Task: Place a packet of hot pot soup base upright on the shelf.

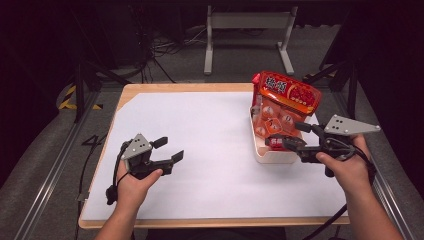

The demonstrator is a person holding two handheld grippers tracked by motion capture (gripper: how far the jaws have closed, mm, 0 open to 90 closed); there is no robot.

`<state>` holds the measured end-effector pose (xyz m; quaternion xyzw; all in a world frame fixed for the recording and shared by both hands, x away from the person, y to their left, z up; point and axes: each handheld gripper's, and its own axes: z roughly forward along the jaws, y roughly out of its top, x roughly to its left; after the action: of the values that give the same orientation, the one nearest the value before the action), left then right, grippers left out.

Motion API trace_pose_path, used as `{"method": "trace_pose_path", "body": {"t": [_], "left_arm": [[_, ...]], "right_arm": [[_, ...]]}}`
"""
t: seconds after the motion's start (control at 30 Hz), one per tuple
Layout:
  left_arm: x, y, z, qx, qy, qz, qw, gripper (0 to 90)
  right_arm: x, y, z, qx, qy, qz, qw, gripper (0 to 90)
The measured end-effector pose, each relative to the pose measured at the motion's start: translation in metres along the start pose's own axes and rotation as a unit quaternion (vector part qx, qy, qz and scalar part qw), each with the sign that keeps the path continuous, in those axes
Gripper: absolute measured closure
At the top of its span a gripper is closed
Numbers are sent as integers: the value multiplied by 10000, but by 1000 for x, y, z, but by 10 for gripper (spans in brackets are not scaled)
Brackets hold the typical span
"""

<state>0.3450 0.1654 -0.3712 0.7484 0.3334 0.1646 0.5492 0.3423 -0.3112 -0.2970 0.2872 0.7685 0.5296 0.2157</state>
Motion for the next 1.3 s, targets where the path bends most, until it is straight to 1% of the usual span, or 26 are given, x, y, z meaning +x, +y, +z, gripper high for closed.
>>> {"method": "trace_pose_path", "body": {"t": [0.1,0.13,0.17,0.2,0.23,0.3,0.43,0.53,0.57,0.6,0.63,0.67,0.73,0.77,0.9,0.93,1.03,1.17,1.3], "left_arm": [[-1,-2,-4,2,6,15,10000,253],[-1,-4,-7,24,-2,-1,10000,253],[-1,-5,-11,13,15,9,10000,251],[-1,-5,-11,13,15,9,10000,250],[-2,-7,-15,-26,7,-30,10000,249],[-2,-8,-18,-16,-7,-47,10000,248],[-2,-13,-22,21,19,-67,10000,245],[0,-15,-25,38,41,-76,10000,244],[0,-15,-25,38,41,-76,10000,243],[0,-17,-27,38,50,-99,9999,243],[1,-17,-27,20,68,-77,9999,243],[1,-18,-28,25,65,-111,9999,242],[3,-20,-29,29,71,-100,9999,241],[3,-20,-30,31,63,-119,9999,240],[3,-21,-30,29,31,-116,9999,238],[3,-21,-30,47,8,-128,9999,236],[4,-23,-29,47,3,-121,9999,235],[4,-24,-28,57,-31,-144,9999,234],[5,-25,-28,76,-35,-140,9999,233]], "right_arm": [[10,-3,1,-29,-36,-58,10000,258],[10,-3,1,-29,-36,-58,10000,258],[17,-7,3,-60,10,-75,10000,254],[17,-7,3,-60,10,-75,10000,254],[23,-11,6,-89,45,-28,9999,254],[28,-15,9,-103,35,-40,9999,254],[37,-23,15,-92,-42,-82,9999,252],[41,-30,21,-74,-14,-111,9999,252],[41,-30,21,-74,-14,-111,9999,252],[42,-34,23,-42,3,-121,9999,252],[42,-37,25,9,7,-173,9998,252],[43,-40,27,29,27,-173,9998,252],[43,-45,29,19,65,-149,9999,252],[42,-51,31,73,44,-169,9998,252],[39,-57,34,74,72,-114,9999,252],[37,-61,36,103,69,-122,9998,252],[36,-66,39,123,85,-110,9998,252],[33,-74,45,214,85,-94,9997,252],[34,-83,52,305,65,-105,9995,252]]}}
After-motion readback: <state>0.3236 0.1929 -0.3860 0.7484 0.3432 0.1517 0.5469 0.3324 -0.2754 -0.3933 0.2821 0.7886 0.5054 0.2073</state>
